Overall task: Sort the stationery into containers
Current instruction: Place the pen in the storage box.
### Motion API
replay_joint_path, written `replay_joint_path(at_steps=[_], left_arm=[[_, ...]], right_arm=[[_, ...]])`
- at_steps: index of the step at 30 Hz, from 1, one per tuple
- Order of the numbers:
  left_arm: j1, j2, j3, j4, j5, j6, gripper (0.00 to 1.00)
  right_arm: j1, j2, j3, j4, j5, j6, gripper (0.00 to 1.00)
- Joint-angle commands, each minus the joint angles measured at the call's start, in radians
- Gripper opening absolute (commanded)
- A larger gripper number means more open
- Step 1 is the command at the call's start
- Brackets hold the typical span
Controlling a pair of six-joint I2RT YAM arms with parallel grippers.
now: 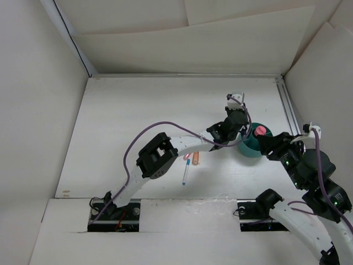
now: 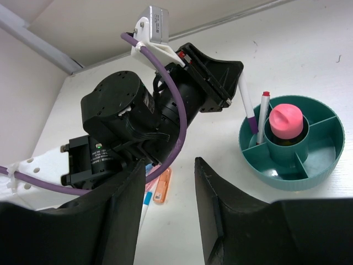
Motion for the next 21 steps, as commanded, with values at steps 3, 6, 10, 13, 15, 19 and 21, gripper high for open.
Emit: replay_joint_path(at_steps=[3,6,10,13,15,19,21], left_arm=[[-0.005,-0.019,0.032,0.047,0.019,0.016,0.18],[-0.005,-0.039,0.012,0.047,0.019,0.016,0.26],[-0.014,-0.077,-0.019,0.047,0.019,0.039,0.36],[-0.028,-0.115,-0.028,0.047,0.009,0.060,0.41],[-0.028,-0.169,-0.062,0.047,0.009,0.073,0.42],[-0.028,-0.314,-0.154,-0.028,0.019,0.042,0.42],[-0.028,-0.396,-0.255,-0.077,0.019,0.021,0.38]], right_arm=[[0.000,-0.011,0.028,0.011,-0.003,0.006,0.46],[0.000,-0.011,0.028,0.011,-0.003,0.006,0.46],[0.000,-0.011,0.028,0.020,-0.003,0.006,0.46],[0.000,-0.011,0.028,0.020,-0.003,0.006,0.46],[0.000,-0.011,0.028,0.020,-0.003,0.006,0.46],[0.000,-0.011,0.037,0.020,-0.003,0.006,0.46],[0.000,-0.011,0.015,0.030,-0.012,0.006,0.46]])
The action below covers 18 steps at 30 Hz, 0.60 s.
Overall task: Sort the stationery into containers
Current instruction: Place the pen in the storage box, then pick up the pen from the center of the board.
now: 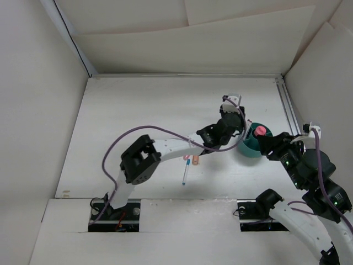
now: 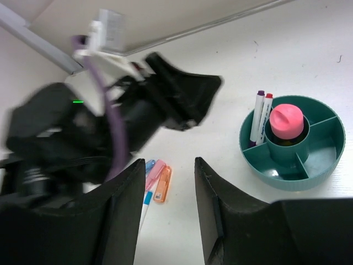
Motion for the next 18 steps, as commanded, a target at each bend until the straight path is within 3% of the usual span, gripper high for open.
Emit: replay_joint_path(at_steps=[1,4,10,13,18], left_arm=[[0.001,-0.296,-0.106,-0.071,0.003,-0.062,0.37],[0.010,-0.417,-0.269,-0.256,0.042,-0.146,0.27],[0.010,-0.609,-0.560,-0.606,0.134,-0.326,0.11],[0.000,-0.622,-0.642,-0.711,0.157,-0.381,0.13],[0.000,-0.611,-0.746,-0.695,0.170,-0.418,0.20]], right_arm=[[0.000,-0.011,0.016,0.029,-0.011,-0.003,0.46],[0.000,0.012,-0.015,0.049,-0.056,-0.003,0.45],[0.000,0.052,-0.047,0.097,-0.125,-0.003,0.30],[0.000,0.061,-0.066,0.127,-0.149,-0.012,0.30],[0.000,0.090,-0.066,0.150,-0.197,-0.012,0.33]])
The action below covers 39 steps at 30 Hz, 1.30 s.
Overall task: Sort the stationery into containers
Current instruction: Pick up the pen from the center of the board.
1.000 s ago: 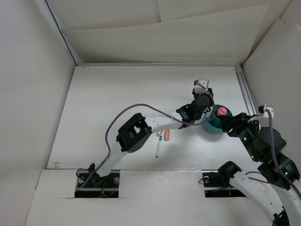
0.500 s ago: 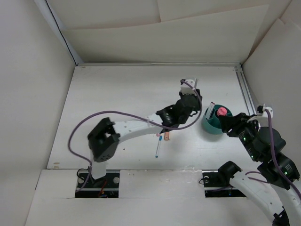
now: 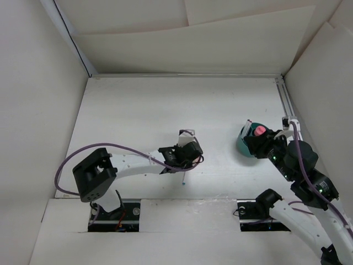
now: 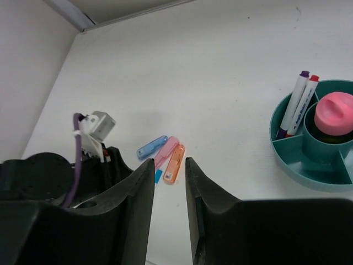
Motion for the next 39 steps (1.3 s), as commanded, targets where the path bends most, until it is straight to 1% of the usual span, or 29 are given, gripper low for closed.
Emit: replay_joint_path(at_steps=[1,2,5,8,11,16,23,24,27,28,30,33,39], left_arm=[[-0.005,-0.003,-0.014,-0.037,0.018,-0.056,0.20],[-0.005,0.007,-0.014,-0.037,0.007,-0.056,0.22],[-0.005,0.044,-0.004,-0.037,-0.002,-0.056,0.22],[-0.005,0.079,-0.004,-0.003,-0.002,-0.056,0.23],[-0.005,0.111,-0.004,-0.003,-0.002,-0.056,0.24],[-0.005,0.140,0.025,0.020,0.009,-0.027,0.32],[-0.005,0.189,0.057,0.020,-0.020,-0.017,0.32],[-0.005,0.200,0.066,0.020,-0.020,-0.017,0.27],[-0.005,0.220,0.066,0.011,-0.032,-0.017,0.24],[-0.005,0.220,0.066,0.000,-0.033,-0.017,0.21],[-0.005,0.220,0.066,-0.009,-0.062,-0.017,0.21],[-0.005,0.231,0.066,-0.020,-0.062,-0.017,0.18],[-0.015,0.240,0.066,-0.030,-0.062,-0.017,0.18]], right_arm=[[0.000,0.018,0.006,0.083,-0.049,-0.007,0.34],[0.000,0.018,0.006,0.083,-0.049,-0.007,0.35],[0.000,0.027,-0.003,0.083,-0.049,-0.007,0.37],[0.000,0.027,-0.003,0.083,-0.058,-0.007,0.38],[0.000,0.027,-0.012,0.094,-0.069,-0.007,0.38],[0.000,0.036,-0.021,0.103,-0.078,-0.007,0.38],[0.000,0.036,-0.021,0.112,-0.089,-0.007,0.38],[0.000,0.036,-0.021,0.112,-0.089,-0.007,0.38],[0.000,0.027,-0.021,0.103,-0.078,-0.007,0.38],[0.000,0.027,-0.021,0.103,-0.078,-0.007,0.38],[0.000,0.027,-0.021,0.103,-0.078,-0.007,0.38],[0.000,0.027,-0.021,0.103,-0.078,-0.007,0.38],[0.000,0.018,-0.021,0.103,-0.069,-0.007,0.38]])
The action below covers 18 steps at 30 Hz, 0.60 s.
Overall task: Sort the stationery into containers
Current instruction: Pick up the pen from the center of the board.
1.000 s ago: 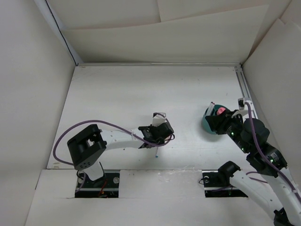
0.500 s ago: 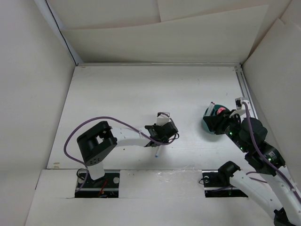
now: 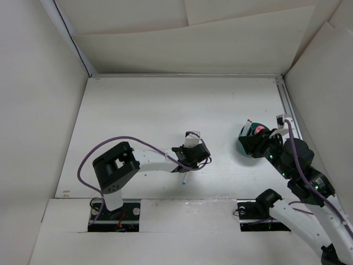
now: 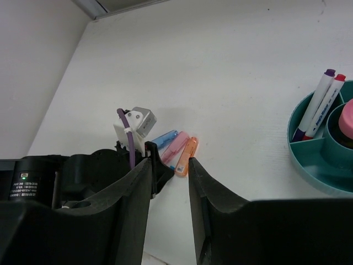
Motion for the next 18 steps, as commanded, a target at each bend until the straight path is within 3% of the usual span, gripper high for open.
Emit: replay_joint_path(at_steps=[1,3,6,18], left_arm=[[-0.007,0.023,0.015,-0.066,-0.011,0.003,0.18],[-0.016,0.023,0.004,-0.066,0.002,0.003,0.17],[-0.016,0.023,-0.005,-0.057,0.012,0.003,0.00],[-0.016,-0.222,-0.014,-0.037,0.081,-0.006,0.00]], right_arm=[[0.000,-0.016,0.008,0.057,0.017,-0.007,0.38],[0.000,-0.016,0.008,0.057,0.017,-0.007,0.38],[0.000,-0.007,0.018,0.057,0.017,-0.007,0.38],[0.000,0.002,0.027,0.057,0.017,-0.016,0.38]])
